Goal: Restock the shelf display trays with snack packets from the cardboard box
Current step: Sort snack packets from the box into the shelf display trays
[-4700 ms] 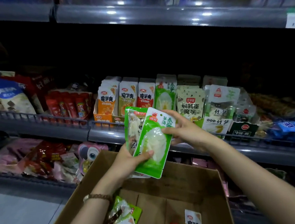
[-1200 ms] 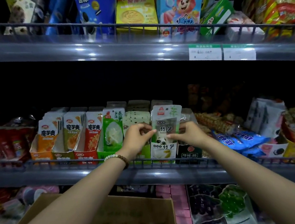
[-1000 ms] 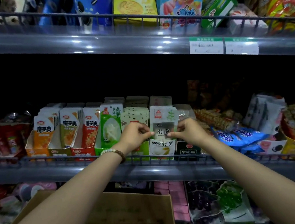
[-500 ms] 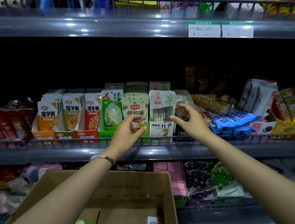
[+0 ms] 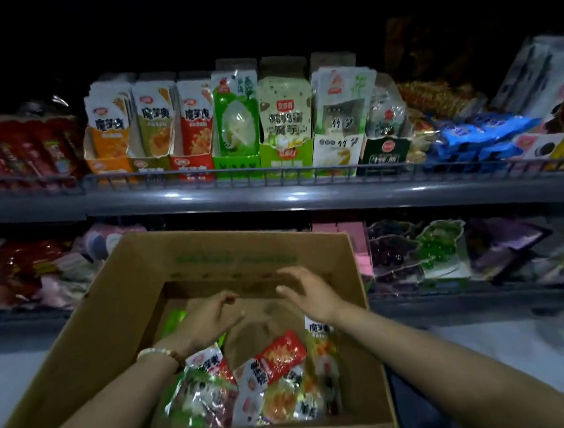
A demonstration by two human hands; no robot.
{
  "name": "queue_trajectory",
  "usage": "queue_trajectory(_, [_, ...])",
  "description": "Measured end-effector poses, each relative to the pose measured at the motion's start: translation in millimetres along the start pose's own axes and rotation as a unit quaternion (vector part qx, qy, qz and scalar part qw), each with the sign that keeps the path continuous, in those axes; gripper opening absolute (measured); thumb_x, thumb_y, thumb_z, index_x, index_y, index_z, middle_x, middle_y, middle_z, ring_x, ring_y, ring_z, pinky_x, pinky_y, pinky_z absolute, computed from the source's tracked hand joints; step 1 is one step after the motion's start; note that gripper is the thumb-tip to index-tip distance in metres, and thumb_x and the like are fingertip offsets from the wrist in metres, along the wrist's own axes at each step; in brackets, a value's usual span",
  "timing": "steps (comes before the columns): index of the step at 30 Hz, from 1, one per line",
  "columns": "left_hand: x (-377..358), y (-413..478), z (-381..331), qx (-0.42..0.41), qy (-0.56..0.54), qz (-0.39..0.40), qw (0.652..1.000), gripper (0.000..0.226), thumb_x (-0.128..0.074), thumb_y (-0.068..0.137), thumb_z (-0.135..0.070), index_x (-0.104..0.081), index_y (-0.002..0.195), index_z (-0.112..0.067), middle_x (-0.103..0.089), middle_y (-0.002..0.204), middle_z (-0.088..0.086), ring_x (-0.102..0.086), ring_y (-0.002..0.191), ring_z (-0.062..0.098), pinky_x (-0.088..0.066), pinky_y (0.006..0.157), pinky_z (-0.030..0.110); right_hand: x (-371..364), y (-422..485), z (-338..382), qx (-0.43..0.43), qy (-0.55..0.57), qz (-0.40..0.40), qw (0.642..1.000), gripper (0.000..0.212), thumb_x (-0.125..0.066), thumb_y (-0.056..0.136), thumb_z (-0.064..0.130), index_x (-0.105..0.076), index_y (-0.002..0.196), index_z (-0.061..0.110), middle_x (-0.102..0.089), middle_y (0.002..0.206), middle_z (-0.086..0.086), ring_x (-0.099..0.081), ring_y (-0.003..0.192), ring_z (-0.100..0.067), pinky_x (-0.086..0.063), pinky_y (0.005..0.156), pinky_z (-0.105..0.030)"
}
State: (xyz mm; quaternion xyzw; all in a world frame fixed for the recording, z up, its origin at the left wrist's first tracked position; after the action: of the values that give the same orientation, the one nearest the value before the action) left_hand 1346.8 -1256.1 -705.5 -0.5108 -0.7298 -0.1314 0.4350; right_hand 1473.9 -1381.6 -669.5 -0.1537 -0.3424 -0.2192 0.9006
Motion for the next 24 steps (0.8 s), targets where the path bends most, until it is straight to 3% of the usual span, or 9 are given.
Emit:
queue_trajectory(3, [-33,3,34,0.056,-0.003,0.059,0.997,0.061,-0.056,0.09,-0.044,-0.039,0.139,-0.013,-0.05,0.137,0.005,-0.05,0.121,0.019,-0.04,0.096,0.025,-67,4,-44,-0.157,0.076,0.084,0.981,0.054,-0.055,0.094,0.031,-0.037,0.141,0.011,-0.041,0.144,-0.007,-0.044,0.129,-0.024,-0.037,0.1,-0.026])
queue_trajectory(6, [-73,0,52,0.085,-0.001,0.134,0.987,0.065,-0.052,0.094,-0.039,-0.029,0.144,-0.005,-0.041,0.145,0.008,-0.042,0.131,0.022,-0.033,0.098,0.017,-107,3,-72,-0.223,0.09,0.107,0.965,0.05,-0.059,0.091,0.023,-0.043,0.136,0.005,-0.046,0.14,-0.011,-0.044,0.129,-0.027,-0.037,0.1,-0.026])
queue_trajectory(8, [-92,-2,57,0.092,-0.011,0.164,0.982,0.06,-0.051,0.096,-0.031,-0.028,0.144,-0.002,-0.04,0.145,0.01,-0.041,0.132,0.022,-0.032,0.093,0.013,-121,0,-85,-0.208,0.006,0.11,0.972,0.045,-0.064,0.086,0.03,-0.055,0.125,0.008,-0.048,0.136,-0.008,-0.043,0.13,-0.026,-0.035,0.106,-0.027])
queue_trajectory(10, [-104,-4,60,0.09,-0.016,0.181,0.979,0.064,-0.05,0.096,-0.035,-0.025,0.146,-0.004,-0.037,0.147,0.01,-0.041,0.132,0.02,-0.031,0.091,0.011,-136,-7,-95,-0.197,-0.065,0.14,0.968,0.059,-0.065,0.082,0.046,-0.049,0.131,0.018,-0.039,0.143,-0.004,-0.034,0.135,-0.025,-0.028,0.112,-0.033])
queue_trajectory(12, [-114,-11,64,0.09,-0.008,0.197,0.976,0.069,-0.049,0.095,-0.042,-0.021,0.148,-0.007,-0.031,0.152,0.008,-0.036,0.136,0.02,-0.03,0.102,0.016,-146,-12,-101,-0.178,-0.133,0.172,0.96,0.074,-0.062,0.08,0.058,-0.036,0.141,0.024,-0.025,0.151,-0.002,-0.019,0.141,-0.025,-0.018,0.116,-0.036])
queue_trajectory(14, [-123,-20,70,0.086,0.025,0.213,0.973,0.073,-0.048,0.094,-0.047,-0.019,0.149,-0.008,-0.026,0.155,0.007,-0.03,0.14,0.022,-0.027,0.111,0.025,-147,-13,-101,-0.157,-0.166,0.178,0.957,0.076,-0.063,0.077,0.061,-0.035,0.139,0.027,-0.023,0.15,-0.002,-0.013,0.142,-0.025,-0.012,0.115,-0.036])
queue_trajectory(18, [-130,-33,73,0.062,0.085,0.223,0.969,0.063,-0.054,0.093,-0.04,-0.031,0.144,-0.011,-0.038,0.148,0.008,-0.04,0.133,0.022,-0.032,0.105,0.025,-151,-27,-99,-0.124,-0.225,0.187,0.948,0.06,-0.07,0.072,0.054,-0.044,0.116,0.021,-0.035,0.132,-0.006,-0.029,0.127,-0.026,-0.024,0.104,-0.036])
queue_trajectory(21, [-135,-41,71,0.052,0.122,0.238,0.962,0.057,-0.056,0.092,-0.036,-0.038,0.14,-0.011,-0.044,0.143,0.01,-0.043,0.129,0.024,-0.035,0.103,0.027,-154,-33,-95,-0.107,-0.241,0.186,0.946,0.057,-0.072,0.07,0.053,-0.047,0.107,0.018,-0.046,0.124,-0.006,-0.038,0.12,-0.026,-0.028,0.1,-0.038])
queue_trajectory(24, [-140,-48,73,0.049,0.147,0.253,0.955,0.061,-0.053,0.093,-0.04,-0.033,0.143,-0.011,-0.039,0.146,0.009,-0.037,0.133,0.025,-0.031,0.106,0.028,-161,-36,-89,-0.095,-0.288,0.232,0.924,0.051,-0.071,0.074,0.049,-0.058,0.109,0.014,-0.049,0.125,-0.008,-0.038,0.122,-0.026,-0.027,0.104,-0.037])
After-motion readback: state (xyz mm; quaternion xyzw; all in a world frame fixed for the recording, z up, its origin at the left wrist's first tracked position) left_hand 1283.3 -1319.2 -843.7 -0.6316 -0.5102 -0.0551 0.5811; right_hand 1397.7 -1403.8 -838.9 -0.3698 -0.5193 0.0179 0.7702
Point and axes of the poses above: each hand's wrist, its own y-axis towards the middle knuckle, its own x-axis out of the back of the hand, z = x × y, the point moved 10 cm from there along y, towards the middle knuckle
